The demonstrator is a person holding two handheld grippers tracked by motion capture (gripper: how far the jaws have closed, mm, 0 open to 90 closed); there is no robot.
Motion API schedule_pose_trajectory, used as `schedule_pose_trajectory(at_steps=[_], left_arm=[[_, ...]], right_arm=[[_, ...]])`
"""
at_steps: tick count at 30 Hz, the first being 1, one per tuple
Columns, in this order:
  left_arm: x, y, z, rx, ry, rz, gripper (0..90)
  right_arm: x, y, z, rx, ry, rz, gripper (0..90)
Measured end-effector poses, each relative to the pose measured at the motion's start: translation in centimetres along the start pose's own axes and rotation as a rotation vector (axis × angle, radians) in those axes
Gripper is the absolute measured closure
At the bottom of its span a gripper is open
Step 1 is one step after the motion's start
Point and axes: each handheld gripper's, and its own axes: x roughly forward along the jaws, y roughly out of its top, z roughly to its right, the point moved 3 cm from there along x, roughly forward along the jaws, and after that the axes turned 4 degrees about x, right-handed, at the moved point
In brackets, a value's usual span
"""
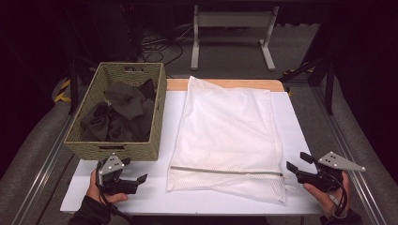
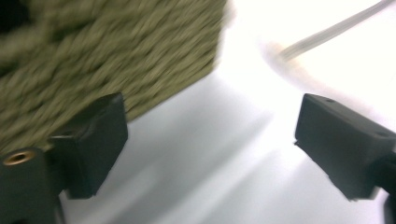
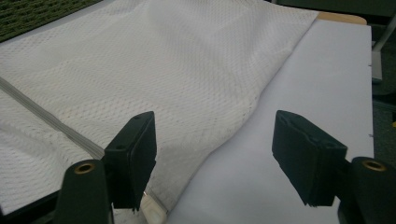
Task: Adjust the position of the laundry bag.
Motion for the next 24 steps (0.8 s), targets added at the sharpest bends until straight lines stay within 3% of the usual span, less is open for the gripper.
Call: schedule_pose_trajectory(at_steps=[2, 5, 8, 12, 14, 17, 19, 22, 24], left_arm=[[0.2, 0.5, 0.8, 0.023, -0.015, 0.022, 17.0], [1.9, 1.0, 2.3, 0.047, -0.014, -0.05, 22.5], [3.5, 1.8, 3.4, 0.076, -0.04, -0.08, 26.5], [5.3, 2.9, 4.7, 0.089, -0.086, -0.085, 28.5], [6.2, 3.4, 5.1, 0.094, -0.1, -0.098, 30.0], [7.6, 3.9, 5.4, 0.076, -0.109, -0.116, 32.4], [8.2, 4.0, 5.4, 0.084, -0.111, -0.121, 33.0], [9.0, 4.1, 5.2, 0.083, -0.096, -0.153, 39.4], [9.0, 4.3, 5.1, 0.095, -0.101, -0.149, 50.0]], right_arm=[[0.1, 0.0, 0.2, 0.003, -0.003, -0.006, 34.3], [0.6, -0.2, 0.7, 0.021, 0.0, -0.028, 41.5], [1.5, 0.0, 1.0, -0.006, -0.01, -0.043, 53.2], [2.9, 1.0, 1.6, -0.009, -0.007, -0.036, 64.4], [3.8, 1.5, 2.0, -0.002, -0.028, -0.042, 57.8], [5.5, 2.1, 2.8, 0.05, -0.073, -0.058, 46.1], [6.5, 2.4, 3.2, 0.079, -0.069, -0.071, 40.0], [8.3, 2.5, 3.4, 0.081, -0.085, -0.1, 38.5], [9.8, 2.3, 3.3, 0.05, -0.117, -0.183, 36.8]])
